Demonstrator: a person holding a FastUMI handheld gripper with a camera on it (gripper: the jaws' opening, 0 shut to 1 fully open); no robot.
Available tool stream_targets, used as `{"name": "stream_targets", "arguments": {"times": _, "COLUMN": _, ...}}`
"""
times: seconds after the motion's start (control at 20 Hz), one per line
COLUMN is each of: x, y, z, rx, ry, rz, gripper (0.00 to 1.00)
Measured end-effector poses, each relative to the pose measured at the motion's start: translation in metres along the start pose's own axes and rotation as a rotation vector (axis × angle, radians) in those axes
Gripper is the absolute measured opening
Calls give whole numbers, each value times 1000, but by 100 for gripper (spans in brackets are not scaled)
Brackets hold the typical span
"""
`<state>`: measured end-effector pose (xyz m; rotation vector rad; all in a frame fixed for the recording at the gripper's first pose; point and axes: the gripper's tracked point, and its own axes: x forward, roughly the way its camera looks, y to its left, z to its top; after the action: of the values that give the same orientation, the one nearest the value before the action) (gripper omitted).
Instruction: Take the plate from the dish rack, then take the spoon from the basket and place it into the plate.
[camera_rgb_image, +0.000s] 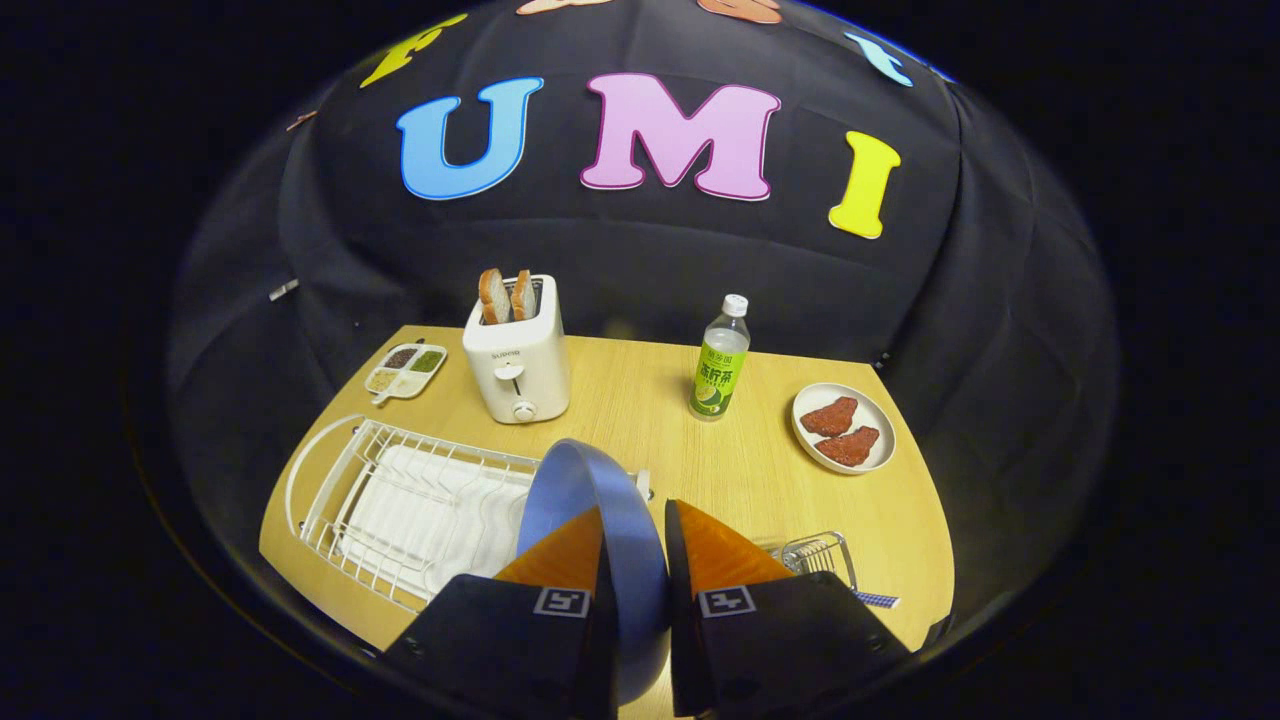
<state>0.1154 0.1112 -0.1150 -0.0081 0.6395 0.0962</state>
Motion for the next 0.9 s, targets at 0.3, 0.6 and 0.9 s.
{"name": "stream_targets", "arguments": {"times": 0.3, "x": -63, "y": -54, "z": -31, "rx": 105, "ry": 11, "rz": 68, "gripper": 24}}
{"name": "stream_targets", "arguments": {"times": 0.6, "x": -92, "y": -105, "z": -109, "rx": 205, "ry": 154, "rz": 131, "gripper": 24}}
{"name": "stream_targets", "arguments": {"times": 0.9, "x": -86, "y": -146, "z": -173, "rx": 236, "ry": 236, "rz": 196, "gripper": 25}}
